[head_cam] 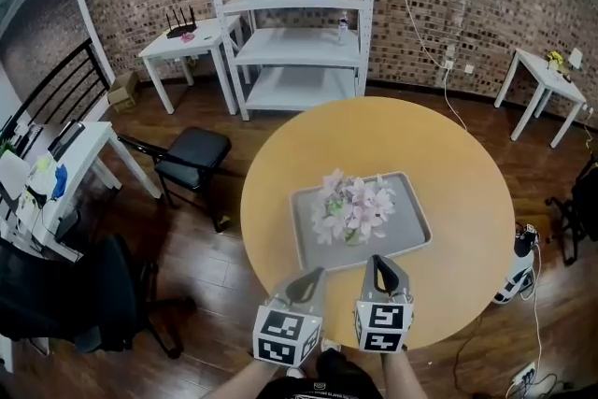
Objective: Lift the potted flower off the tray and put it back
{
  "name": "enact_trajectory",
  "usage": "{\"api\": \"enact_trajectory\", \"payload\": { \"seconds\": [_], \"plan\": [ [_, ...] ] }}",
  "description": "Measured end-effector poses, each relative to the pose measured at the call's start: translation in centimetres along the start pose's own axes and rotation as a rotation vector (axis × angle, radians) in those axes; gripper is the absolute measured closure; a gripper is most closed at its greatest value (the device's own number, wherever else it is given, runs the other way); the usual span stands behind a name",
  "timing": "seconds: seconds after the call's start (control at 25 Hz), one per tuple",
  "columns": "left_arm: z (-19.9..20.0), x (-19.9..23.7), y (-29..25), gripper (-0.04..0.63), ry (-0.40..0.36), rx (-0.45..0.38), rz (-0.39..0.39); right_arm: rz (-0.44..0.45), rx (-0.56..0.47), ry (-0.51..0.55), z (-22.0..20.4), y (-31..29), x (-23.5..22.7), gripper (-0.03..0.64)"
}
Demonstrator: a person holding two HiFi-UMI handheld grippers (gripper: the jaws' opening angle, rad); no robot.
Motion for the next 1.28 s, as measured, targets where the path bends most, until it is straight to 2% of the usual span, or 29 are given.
{"api": "enact_trajectory", "payload": {
  "seconds": [0.4,0.64,1.28],
  "plan": [
    [0.1,-1.8,3.6,0.592,-0.002,-0.04,-0.037,0.059,-0.061,-0.082,2.5,6.7,3.4,0.618],
    [0.0,-3.0,5.5,0.592,-0.023,-0.054,-0.069,0.08,-0.063,-0.135,3.0,9.9,5.3,0.62],
    [-0.3,-4.4,8.2,0.592,-0.027,-0.065,-0.12,0.101,-0.066,-0.149,3.0,12.5,7.4,0.619]
  ]
}}
Point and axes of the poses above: the fingertips, and each gripper's own axes: y backward along the fingers, x to its left, z out of its top, the point moved 5 cm from there along y, backward along the fingers, and after that the axes turned 14 degrees about -x, right-handed, at the moved point
